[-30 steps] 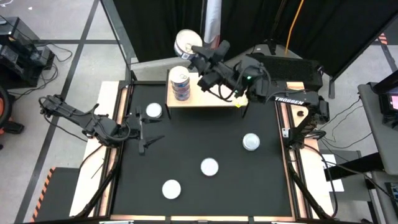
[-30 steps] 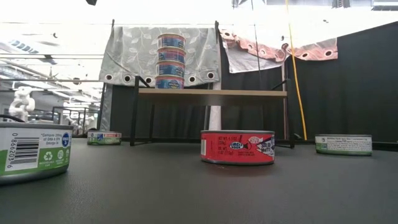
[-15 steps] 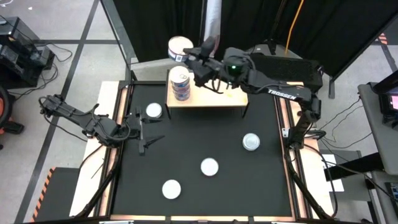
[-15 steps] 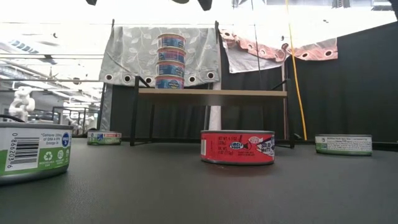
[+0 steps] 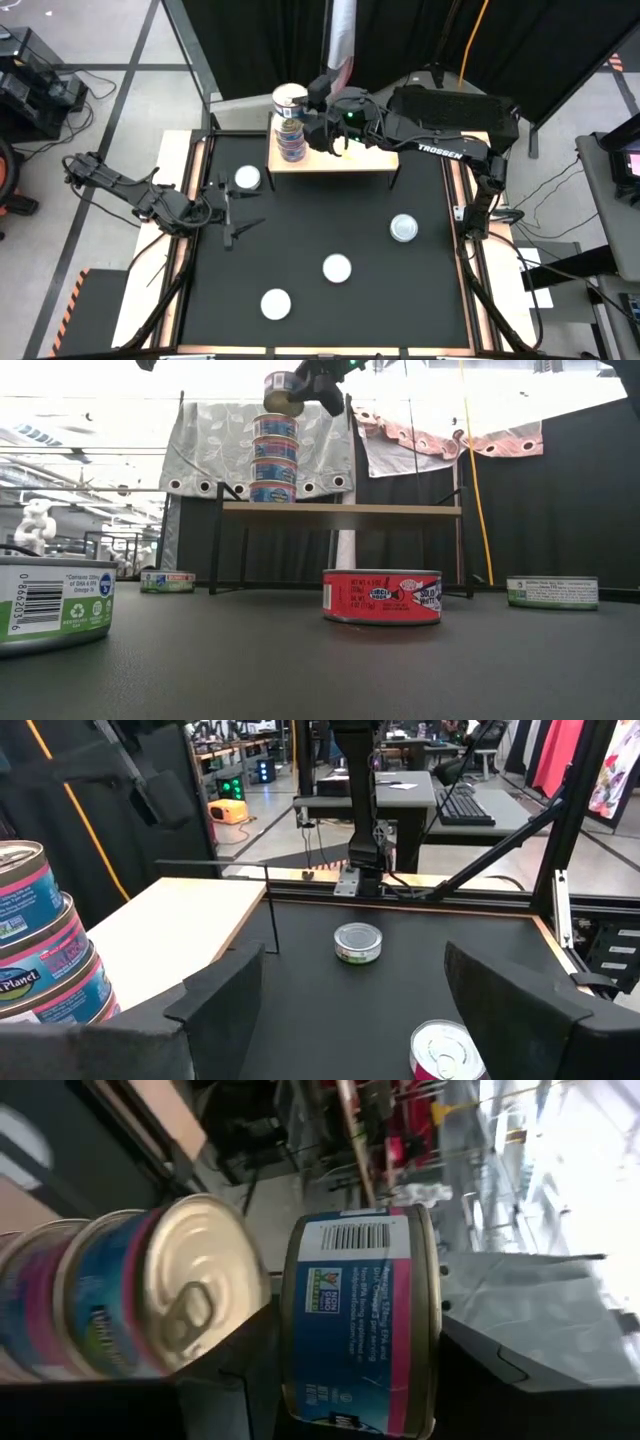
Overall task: Stack canned seafood by type on shelf
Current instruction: Stack the blue pink tuna can on top of the other blue pink tuna can on the shelf
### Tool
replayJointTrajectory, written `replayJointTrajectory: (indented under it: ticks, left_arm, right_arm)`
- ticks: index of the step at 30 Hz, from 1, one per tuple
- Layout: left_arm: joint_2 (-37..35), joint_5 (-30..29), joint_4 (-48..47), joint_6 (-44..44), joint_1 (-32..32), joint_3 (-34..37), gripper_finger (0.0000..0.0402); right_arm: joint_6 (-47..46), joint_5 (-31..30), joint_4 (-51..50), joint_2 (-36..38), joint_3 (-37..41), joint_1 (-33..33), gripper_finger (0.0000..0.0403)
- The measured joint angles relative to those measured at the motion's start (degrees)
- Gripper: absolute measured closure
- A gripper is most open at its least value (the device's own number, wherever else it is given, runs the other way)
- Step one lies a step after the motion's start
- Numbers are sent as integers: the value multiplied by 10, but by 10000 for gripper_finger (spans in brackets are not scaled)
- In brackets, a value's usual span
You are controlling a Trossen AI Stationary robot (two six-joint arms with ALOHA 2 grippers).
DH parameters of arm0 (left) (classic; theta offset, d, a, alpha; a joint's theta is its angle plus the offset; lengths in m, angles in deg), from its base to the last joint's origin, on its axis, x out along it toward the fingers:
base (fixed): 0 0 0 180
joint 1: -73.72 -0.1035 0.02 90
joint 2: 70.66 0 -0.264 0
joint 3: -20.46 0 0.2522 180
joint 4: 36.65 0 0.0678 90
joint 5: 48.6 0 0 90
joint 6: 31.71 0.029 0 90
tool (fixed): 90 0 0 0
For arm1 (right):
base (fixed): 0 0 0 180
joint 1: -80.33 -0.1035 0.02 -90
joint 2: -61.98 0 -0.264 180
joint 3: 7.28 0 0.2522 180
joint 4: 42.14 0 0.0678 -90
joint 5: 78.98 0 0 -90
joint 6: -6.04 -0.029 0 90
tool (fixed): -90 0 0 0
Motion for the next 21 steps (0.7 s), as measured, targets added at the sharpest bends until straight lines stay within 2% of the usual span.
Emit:
replayJointTrajectory:
  ticks: [6, 15, 21]
  left_arm:
    - [0, 0, 0, 0, 0, 0, 94]
    - [0, 0, 1, 0, 0, 0, 94]
    - [0, 0, 2, 0, 0, 0, 94]
  right_arm:
    - [-12, 4, -45, 0, 0, -3, 220]
    - [-28, 35, -50, 1, 0, -13, 220]
    - [-30, 29, -51, -10, 0, -13, 218]
